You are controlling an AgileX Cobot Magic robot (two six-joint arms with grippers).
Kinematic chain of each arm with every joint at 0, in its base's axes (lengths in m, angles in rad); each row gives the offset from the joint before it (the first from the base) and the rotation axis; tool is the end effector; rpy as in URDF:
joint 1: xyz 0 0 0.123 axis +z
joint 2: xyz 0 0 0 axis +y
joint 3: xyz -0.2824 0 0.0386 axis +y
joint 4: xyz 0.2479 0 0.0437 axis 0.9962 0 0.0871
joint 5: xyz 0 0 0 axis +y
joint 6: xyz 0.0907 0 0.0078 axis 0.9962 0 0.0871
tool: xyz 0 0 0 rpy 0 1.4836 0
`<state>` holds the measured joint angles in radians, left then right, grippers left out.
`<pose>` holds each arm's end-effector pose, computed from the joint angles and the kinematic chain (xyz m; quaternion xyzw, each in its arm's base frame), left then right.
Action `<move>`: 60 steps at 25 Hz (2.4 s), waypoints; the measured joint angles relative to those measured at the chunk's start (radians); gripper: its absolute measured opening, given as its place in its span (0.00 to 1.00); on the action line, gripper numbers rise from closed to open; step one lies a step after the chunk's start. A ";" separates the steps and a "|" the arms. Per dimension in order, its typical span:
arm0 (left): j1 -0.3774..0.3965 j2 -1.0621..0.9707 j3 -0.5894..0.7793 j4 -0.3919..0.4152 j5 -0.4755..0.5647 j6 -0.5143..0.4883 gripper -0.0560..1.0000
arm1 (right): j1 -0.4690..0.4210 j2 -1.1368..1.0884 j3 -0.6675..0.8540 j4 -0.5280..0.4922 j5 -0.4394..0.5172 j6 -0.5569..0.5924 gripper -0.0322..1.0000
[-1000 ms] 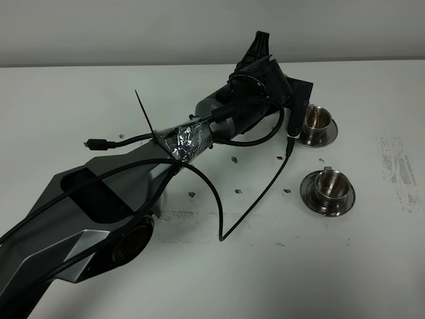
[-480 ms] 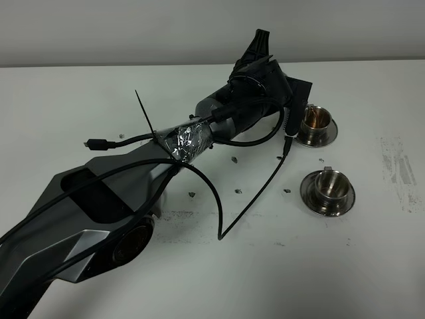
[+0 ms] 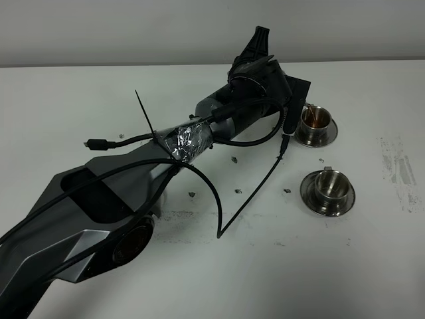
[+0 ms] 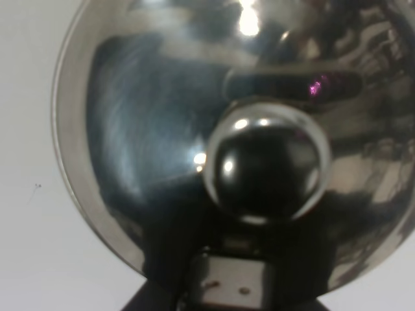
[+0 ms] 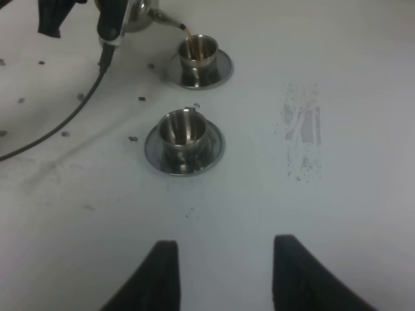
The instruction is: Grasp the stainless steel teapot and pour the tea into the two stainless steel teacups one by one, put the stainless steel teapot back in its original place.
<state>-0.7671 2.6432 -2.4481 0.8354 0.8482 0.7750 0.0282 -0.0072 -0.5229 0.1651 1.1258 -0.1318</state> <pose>0.4477 -0.3612 0.1668 0.7245 0.5108 0.3723 0.2751 -0.0125 0.0132 0.2791 -0.0757 0.8560 0.0559 0.5084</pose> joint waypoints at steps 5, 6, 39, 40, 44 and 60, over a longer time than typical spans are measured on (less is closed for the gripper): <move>0.000 0.000 0.000 0.012 -0.005 0.000 0.23 | 0.000 0.000 0.000 0.000 0.000 0.001 0.35; 0.000 0.000 0.000 0.012 -0.005 0.000 0.23 | 0.000 0.000 0.000 0.000 0.000 0.001 0.35; -0.017 0.024 0.000 0.123 -0.026 -0.050 0.23 | 0.000 0.000 0.000 -0.017 0.000 0.009 0.35; -0.017 0.024 0.000 0.125 -0.028 -0.050 0.23 | 0.000 0.000 0.000 -0.018 0.000 0.009 0.35; -0.017 0.024 0.000 0.137 -0.032 -0.050 0.23 | 0.000 0.000 0.000 -0.021 0.000 0.011 0.35; -0.018 0.024 0.000 0.139 -0.049 -0.048 0.23 | 0.000 0.000 0.000 -0.023 0.000 0.024 0.35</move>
<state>-0.7847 2.6677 -2.4481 0.9744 0.7990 0.7267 0.0282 -0.0072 -0.5229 0.1421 1.1258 -0.1079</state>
